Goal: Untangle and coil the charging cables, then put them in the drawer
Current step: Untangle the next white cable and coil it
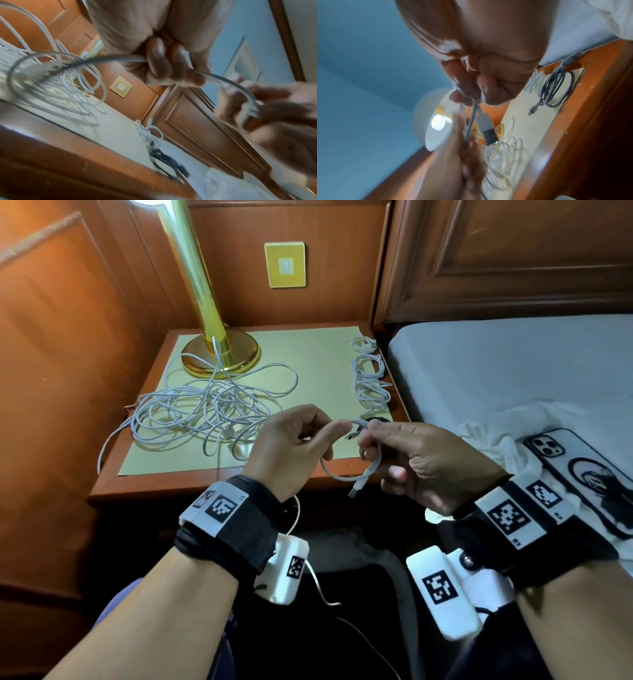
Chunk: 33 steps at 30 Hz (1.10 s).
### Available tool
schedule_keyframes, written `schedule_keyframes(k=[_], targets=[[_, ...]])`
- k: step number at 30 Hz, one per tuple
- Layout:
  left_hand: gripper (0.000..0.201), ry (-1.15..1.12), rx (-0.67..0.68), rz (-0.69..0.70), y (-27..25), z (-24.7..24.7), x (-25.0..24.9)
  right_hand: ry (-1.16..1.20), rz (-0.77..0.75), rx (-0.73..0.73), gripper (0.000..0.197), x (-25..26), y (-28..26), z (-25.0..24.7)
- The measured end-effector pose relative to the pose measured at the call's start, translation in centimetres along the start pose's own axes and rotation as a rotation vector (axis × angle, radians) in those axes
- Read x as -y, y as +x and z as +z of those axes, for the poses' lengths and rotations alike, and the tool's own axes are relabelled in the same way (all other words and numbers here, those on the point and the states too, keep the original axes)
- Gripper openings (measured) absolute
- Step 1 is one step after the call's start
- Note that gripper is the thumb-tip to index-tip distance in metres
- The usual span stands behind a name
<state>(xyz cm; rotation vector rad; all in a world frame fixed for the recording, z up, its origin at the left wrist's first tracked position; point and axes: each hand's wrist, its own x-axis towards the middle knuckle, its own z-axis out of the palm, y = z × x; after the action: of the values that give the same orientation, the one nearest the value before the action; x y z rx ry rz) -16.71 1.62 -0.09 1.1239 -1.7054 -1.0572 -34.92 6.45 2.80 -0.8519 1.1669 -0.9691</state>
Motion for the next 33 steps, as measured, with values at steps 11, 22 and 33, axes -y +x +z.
schedule_keyframes(k=[11,22,33], targets=[[0.012,0.292,-0.130,0.114,0.0,-5.9,1.5,0.259,-0.292,-0.142,0.026,2.1,-1.1,-3.4],[0.010,0.458,0.117,0.470,-2.4,-1.4,-3.1,-0.690,-0.505,-0.247,0.031,-0.1,-1.2,-0.3],[0.043,0.305,0.003,0.240,-1.6,-1.3,-1.4,-0.168,-0.104,-0.018,0.035,0.3,-1.2,1.3]])
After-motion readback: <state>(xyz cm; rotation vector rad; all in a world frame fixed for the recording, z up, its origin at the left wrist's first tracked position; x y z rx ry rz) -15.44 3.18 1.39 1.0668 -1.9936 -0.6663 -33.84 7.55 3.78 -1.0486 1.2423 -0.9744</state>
